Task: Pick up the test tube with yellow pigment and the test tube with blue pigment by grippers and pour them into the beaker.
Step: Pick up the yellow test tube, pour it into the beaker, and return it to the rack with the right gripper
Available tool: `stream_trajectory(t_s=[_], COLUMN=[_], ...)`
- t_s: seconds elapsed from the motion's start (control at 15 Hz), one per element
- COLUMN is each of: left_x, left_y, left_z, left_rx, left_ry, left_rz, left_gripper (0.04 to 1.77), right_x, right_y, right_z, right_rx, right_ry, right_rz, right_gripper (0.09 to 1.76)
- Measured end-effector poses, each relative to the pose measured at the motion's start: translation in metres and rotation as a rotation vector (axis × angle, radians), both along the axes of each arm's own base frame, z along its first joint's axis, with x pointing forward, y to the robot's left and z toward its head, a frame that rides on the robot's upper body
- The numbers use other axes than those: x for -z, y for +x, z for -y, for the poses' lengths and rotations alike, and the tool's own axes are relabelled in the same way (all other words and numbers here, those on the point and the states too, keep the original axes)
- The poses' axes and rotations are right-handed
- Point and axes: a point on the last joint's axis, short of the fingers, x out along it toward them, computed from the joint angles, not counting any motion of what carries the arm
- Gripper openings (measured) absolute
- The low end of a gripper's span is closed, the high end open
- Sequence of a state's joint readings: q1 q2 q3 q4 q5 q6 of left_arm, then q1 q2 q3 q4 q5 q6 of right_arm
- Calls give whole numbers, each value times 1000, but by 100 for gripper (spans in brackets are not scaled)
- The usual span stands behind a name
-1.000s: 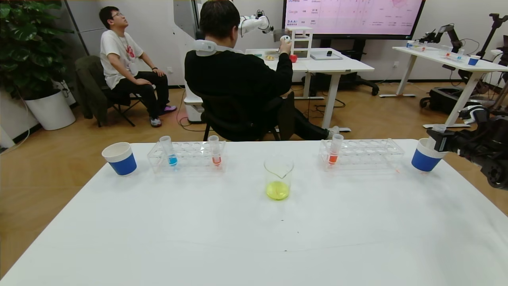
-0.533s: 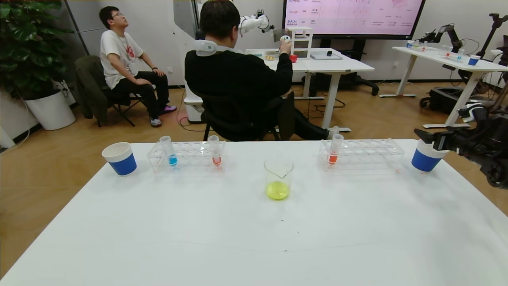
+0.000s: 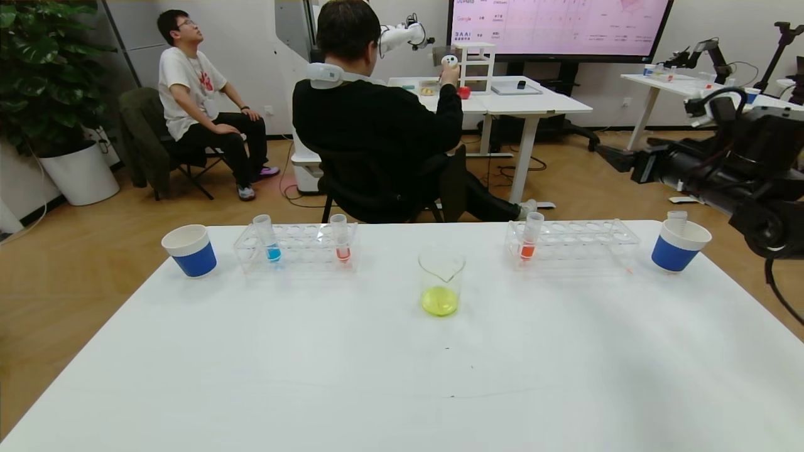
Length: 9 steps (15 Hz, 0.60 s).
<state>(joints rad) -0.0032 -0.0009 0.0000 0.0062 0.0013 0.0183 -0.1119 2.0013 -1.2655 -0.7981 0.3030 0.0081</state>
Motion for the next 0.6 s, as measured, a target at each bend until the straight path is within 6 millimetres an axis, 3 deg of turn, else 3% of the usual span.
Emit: stream_trajectory(t_s=[0.13, 0.27, 0.6], left_x=[0, 0, 0], left_y=[0, 0, 0], left_z=[0, 0, 0], left_rx=[0, -2, 0], left_ry=[0, 0, 0], left_rz=[0, 0, 0], left_gripper=[175, 175, 175], right_x=[-20, -39, -89], right_y=[-22, -55, -185], right_z=[-32, -50, -57], right_rx=[-23, -56, -92], right_ry=[1, -1, -14], right_rz=[33, 66, 247], right_gripper=[174, 174, 174])
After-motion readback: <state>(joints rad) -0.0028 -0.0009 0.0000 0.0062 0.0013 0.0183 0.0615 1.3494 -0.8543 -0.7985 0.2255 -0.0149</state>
